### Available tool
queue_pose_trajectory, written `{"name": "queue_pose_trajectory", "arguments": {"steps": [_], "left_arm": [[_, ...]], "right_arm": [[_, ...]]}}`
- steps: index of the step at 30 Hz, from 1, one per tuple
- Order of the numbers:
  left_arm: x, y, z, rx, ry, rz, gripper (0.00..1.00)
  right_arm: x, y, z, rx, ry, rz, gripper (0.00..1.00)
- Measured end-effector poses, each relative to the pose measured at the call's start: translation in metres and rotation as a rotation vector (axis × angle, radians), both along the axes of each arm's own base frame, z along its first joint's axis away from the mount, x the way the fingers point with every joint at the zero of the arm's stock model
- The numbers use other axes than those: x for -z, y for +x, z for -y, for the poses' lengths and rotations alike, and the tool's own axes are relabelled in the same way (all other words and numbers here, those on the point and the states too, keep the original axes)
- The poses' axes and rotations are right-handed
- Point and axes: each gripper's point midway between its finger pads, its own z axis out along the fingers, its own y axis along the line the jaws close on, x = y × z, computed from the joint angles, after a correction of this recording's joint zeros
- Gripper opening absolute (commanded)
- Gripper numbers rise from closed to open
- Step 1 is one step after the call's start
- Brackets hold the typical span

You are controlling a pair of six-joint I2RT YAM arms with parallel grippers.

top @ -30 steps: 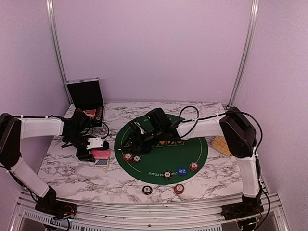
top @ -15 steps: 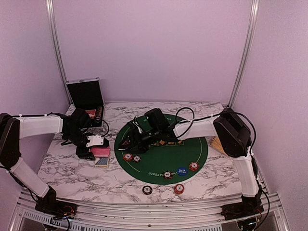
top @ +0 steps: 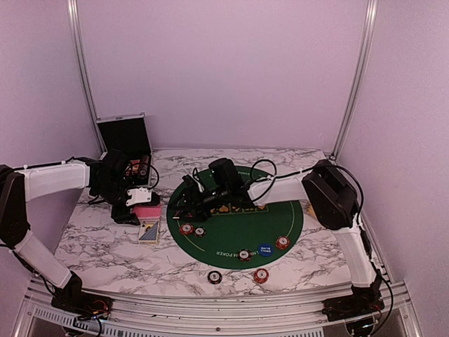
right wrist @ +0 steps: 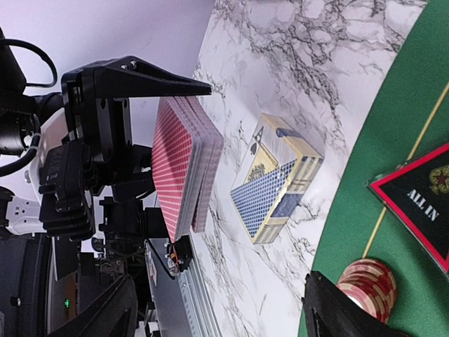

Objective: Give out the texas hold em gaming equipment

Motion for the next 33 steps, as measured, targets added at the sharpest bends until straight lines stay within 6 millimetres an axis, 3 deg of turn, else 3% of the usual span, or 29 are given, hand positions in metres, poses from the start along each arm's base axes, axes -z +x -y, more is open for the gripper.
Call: {"name": "queue_pose_trajectory", "arguments": {"steps": [22, 33], "left_arm": [[-0.017, 0.005, 0.015, 0.007, -0.031, 0.009, 0.0], [-0.018, 0.007, 0.027, 0.015, -0.041, 0.0, 0.0]], "right_arm": [[-0.022, 0.011, -0.016, 0.032, 0.14, -0.069, 0.76], [-0.017, 0.012, -0.017, 0.038, 0.146, -0.086, 0.74]]}}
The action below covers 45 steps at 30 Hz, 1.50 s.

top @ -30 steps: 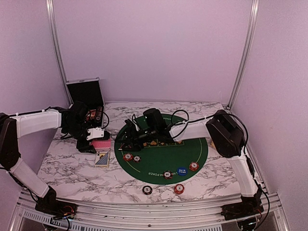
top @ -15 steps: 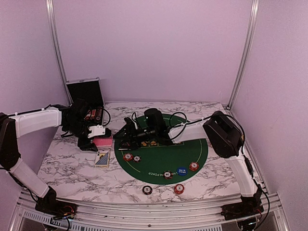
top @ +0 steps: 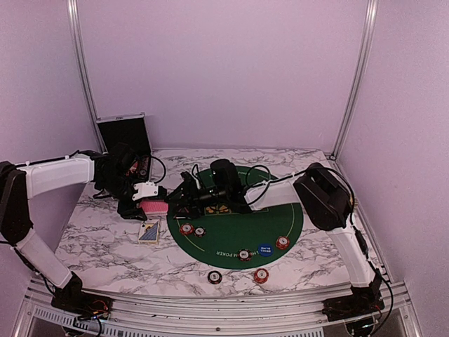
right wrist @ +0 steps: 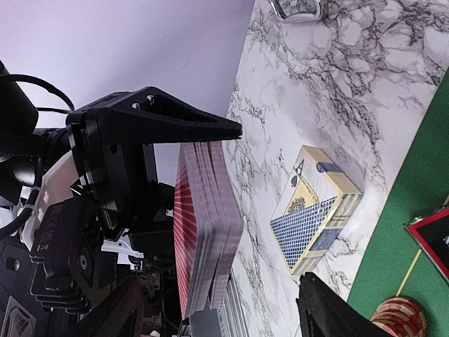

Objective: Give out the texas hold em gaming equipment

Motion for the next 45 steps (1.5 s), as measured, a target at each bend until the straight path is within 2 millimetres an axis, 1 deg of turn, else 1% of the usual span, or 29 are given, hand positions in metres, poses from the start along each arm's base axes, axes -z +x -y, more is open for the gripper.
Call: {"name": "queue_pose_trajectory", "arguments": {"steps": [7, 11, 18, 25, 33, 35, 38, 39, 41, 42, 43, 44, 45], "left_arm": [[0.0, 0.0, 0.004, -0.001, -0.003, -0.005, 0.0], [0.003, -0.001, 0.007, 0.005, 0.001, -0.014, 0.0], [-0.004, 0.004, 0.015, 0.013, -0.011, 0.002, 0.0], [0.0, 0.002, 0.021, 0.02, -0.009, -0.012, 0.0], [0.0, 0.003, 0.031, 0.029, -0.014, -0.016, 0.0], [0.0, 0.004, 0.034, 0.03, -0.017, -0.014, 0.0], [0.002, 0.005, 0.035, 0.025, -0.018, -0.018, 0.0], [0.002, 0.005, 0.035, 0.024, -0.018, -0.019, 0.09], [0.004, 0.005, 0.036, 0.024, -0.018, -0.021, 0.32], [0.004, 0.005, 0.036, 0.024, -0.018, -0.02, 0.51], [0.004, 0.005, 0.036, 0.024, -0.017, -0.019, 0.65], [0.004, 0.006, 0.037, 0.026, -0.017, -0.016, 0.76], [0.004, 0.007, 0.037, 0.026, -0.016, -0.013, 0.91]], "right_arm": [[-0.001, 0.001, -0.001, 0.002, 0.009, -0.001, 0.71], [0.002, 0.002, -0.002, 0.004, 0.009, -0.014, 0.68], [0.006, 0.003, -0.003, 0.007, 0.012, -0.03, 0.62], [0.002, 0.004, -0.005, 0.01, 0.03, -0.03, 0.58], [0.0, 0.005, -0.006, 0.013, 0.046, -0.037, 0.46], [-0.001, 0.005, -0.006, 0.013, 0.049, -0.038, 0.41], [-0.001, 0.005, -0.006, 0.012, 0.05, -0.044, 0.29], [-0.002, 0.005, -0.006, 0.011, 0.051, -0.042, 0.25], [-0.002, 0.005, -0.006, 0.01, 0.052, -0.043, 0.19], [-0.002, 0.005, -0.006, 0.013, 0.052, -0.05, 0.17], [-0.003, 0.005, -0.006, 0.013, 0.053, -0.051, 0.16], [-0.003, 0.006, -0.005, 0.015, 0.053, -0.06, 0.14], [-0.003, 0.006, -0.004, 0.017, 0.054, -0.067, 0.12]]}}
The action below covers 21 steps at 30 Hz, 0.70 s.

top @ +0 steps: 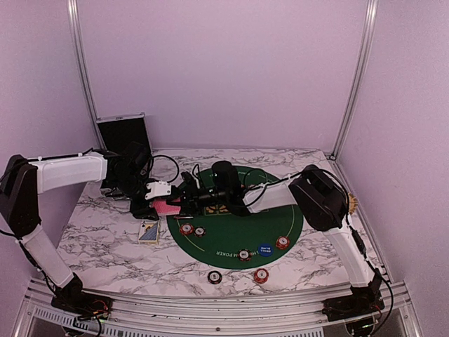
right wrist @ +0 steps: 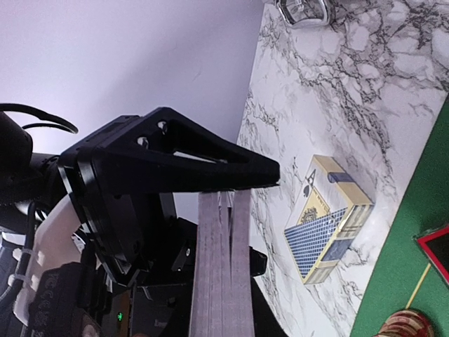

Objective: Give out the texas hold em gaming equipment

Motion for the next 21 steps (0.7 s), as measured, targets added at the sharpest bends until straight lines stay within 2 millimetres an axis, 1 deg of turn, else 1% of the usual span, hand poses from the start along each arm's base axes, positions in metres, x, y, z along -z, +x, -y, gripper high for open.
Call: {"name": "queue_pose_trajectory", "arguments": {"steps": [1, 2, 5, 8, 13, 18, 21], "left_arm": [[0.0, 0.001, 0.0, -0.002, -0.001, 0.004, 0.98], [-0.001, 0.002, 0.001, 0.001, -0.001, 0.007, 0.99], [-0.005, 0.004, 0.003, 0.004, -0.004, 0.02, 0.99], [-0.009, 0.006, 0.007, 0.015, -0.009, 0.033, 0.99], [-0.012, 0.004, 0.02, 0.061, -0.007, 0.048, 0.99], [-0.007, 0.004, 0.038, 0.114, 0.02, 0.053, 0.99], [-0.002, 0.005, 0.043, 0.126, 0.034, 0.049, 0.96]], "right_arm": [[0.0, 0.0, 0.001, 0.0, 0.001, 0.0, 0.11], [0.002, 0.001, 0.001, 0.002, 0.0, -0.002, 0.11], [0.006, 0.0, 0.003, 0.003, -0.009, -0.012, 0.11], [0.007, 0.0, 0.004, 0.003, -0.01, -0.013, 0.1], [0.007, 0.001, 0.004, 0.004, -0.01, -0.013, 0.1], [0.007, 0.001, 0.004, 0.004, -0.01, -0.013, 0.1], [0.007, 0.001, 0.005, 0.004, -0.011, -0.014, 0.1]]}}
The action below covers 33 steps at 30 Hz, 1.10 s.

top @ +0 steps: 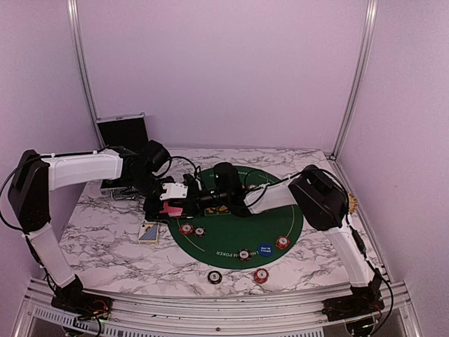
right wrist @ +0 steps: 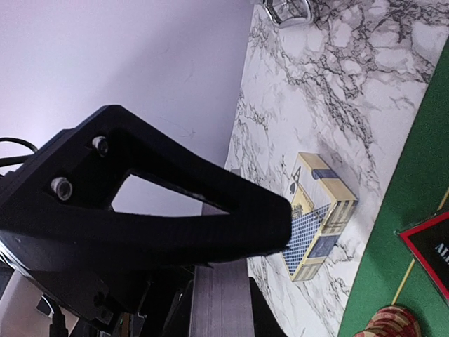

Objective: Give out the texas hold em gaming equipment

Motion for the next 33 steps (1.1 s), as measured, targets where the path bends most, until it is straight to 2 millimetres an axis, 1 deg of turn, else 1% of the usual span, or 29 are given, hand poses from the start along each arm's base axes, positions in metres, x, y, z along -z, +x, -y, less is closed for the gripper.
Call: {"name": "queue_pose_trajectory", "arguments": {"steps": [4, 7, 9, 12, 15, 17, 19, 25, 27, 30, 33], "left_arm": [[-0.0021, 0.0067, 0.0007, -0.006, 0.012, 0.02, 0.89], [-0.0019, 0.0081, -0.001, -0.014, 0.021, 0.025, 0.87], [-0.0018, 0.0087, -0.0016, -0.016, 0.025, 0.028, 0.87], [-0.0016, 0.0099, -0.0031, -0.021, 0.031, 0.033, 0.91], [-0.0016, 0.011, -0.0045, -0.028, 0.031, 0.032, 0.9], [-0.0017, 0.0117, -0.0055, -0.034, 0.028, 0.03, 0.86], [-0.0017, 0.0117, -0.0056, -0.038, 0.027, 0.027, 0.79], [-0.0023, 0.0099, -0.0032, -0.054, 0.008, 0.009, 0.56], [-0.004, 0.0103, -0.0025, -0.053, 0.002, 0.008, 0.55], [-0.0042, 0.0105, -0.0019, -0.062, -0.003, 0.002, 0.53], [-0.0046, 0.0108, -0.001, -0.063, -0.009, 0.002, 0.5]], "right_arm": [[0.001, 0.0012, 0.0008, 0.003, -0.003, -0.003, 0.1], [0.0012, 0.0023, 0.0016, 0.005, -0.004, -0.007, 0.1], [0.0016, 0.0023, 0.0018, 0.006, -0.005, -0.011, 0.1], [0.0038, 0.0014, 0.0026, 0.006, -0.008, -0.018, 0.1], [0.0063, 0.0006, 0.0036, 0.007, -0.009, -0.021, 0.1], [0.0068, 0.0009, 0.0039, 0.01, -0.008, -0.02, 0.12], [0.0063, 0.0014, 0.004, 0.013, -0.005, -0.016, 0.14], [0.0045, 0.0058, 0.0061, 0.022, 0.003, -0.01, 0.19], [0.0066, 0.0071, 0.0065, 0.03, -0.005, -0.018, 0.22], [0.0059, 0.0074, 0.0078, 0.028, 0.004, -0.014, 0.3], [0.0058, 0.0069, 0.0079, 0.026, 0.004, -0.021, 0.33]]}}
